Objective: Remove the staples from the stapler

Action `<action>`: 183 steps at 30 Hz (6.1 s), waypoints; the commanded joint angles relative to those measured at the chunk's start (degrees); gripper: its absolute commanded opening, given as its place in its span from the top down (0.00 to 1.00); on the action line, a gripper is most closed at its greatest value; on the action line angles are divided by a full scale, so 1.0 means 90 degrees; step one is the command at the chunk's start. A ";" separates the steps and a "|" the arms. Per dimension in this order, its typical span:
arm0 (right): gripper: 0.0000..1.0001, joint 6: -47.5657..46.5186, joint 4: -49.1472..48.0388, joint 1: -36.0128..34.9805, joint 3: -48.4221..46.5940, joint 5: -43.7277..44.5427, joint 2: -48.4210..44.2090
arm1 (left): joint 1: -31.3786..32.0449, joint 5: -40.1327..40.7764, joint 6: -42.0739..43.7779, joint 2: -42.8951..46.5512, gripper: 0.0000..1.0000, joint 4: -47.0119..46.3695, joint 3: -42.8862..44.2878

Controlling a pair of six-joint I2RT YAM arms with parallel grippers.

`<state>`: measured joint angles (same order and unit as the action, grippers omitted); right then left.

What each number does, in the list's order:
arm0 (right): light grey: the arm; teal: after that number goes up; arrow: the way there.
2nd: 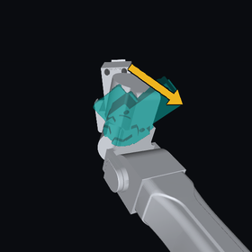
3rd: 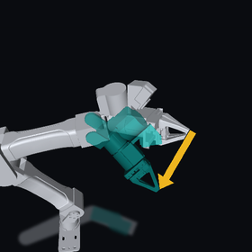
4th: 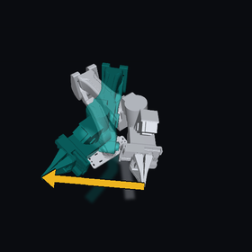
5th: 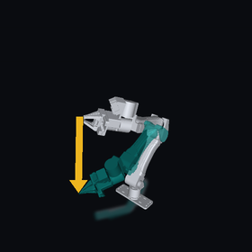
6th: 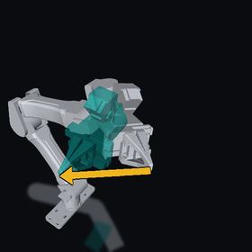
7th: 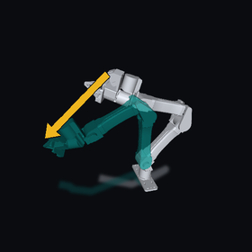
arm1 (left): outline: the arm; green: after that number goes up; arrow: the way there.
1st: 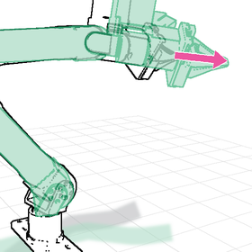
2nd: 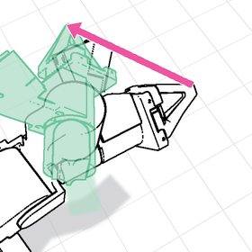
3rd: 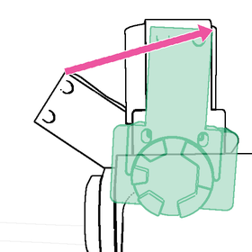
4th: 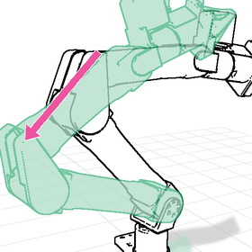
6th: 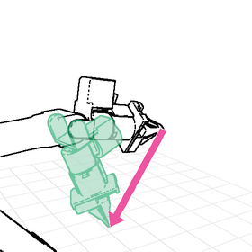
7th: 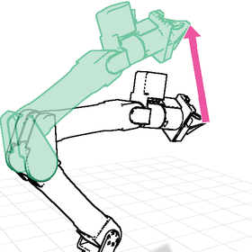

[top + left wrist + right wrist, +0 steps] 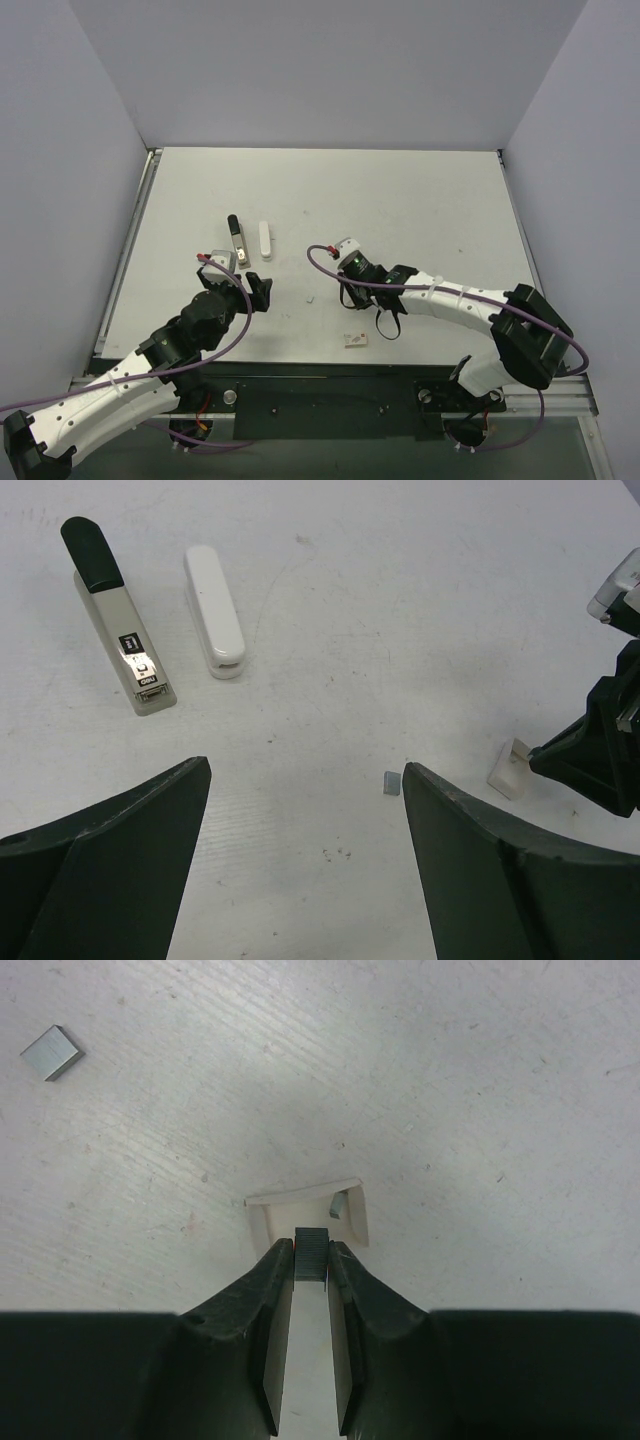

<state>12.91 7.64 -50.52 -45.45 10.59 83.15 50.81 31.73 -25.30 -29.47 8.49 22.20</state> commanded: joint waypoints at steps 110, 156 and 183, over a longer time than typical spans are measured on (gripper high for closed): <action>0.91 -0.1141 -0.0019 -0.0177 -0.0467 -0.0494 -0.0137 | -0.0030 0.0059 -0.0011 0.0003 0.11 -0.0065 0.0024; 0.60 -0.2547 -0.0468 -0.0441 -0.2322 -0.2378 0.2606 | -0.0030 0.0645 -0.0304 0.0648 0.11 0.0424 -0.0152; 0.83 -0.2167 -0.0468 -0.0402 -0.2235 -0.1958 0.2627 | -0.0020 0.0694 -0.0295 0.0697 0.11 0.0404 -0.0240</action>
<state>-8.60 2.94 -54.41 -65.58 -9.50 107.92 50.81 37.26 -28.08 -23.68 13.13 20.05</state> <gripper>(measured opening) 0.197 0.893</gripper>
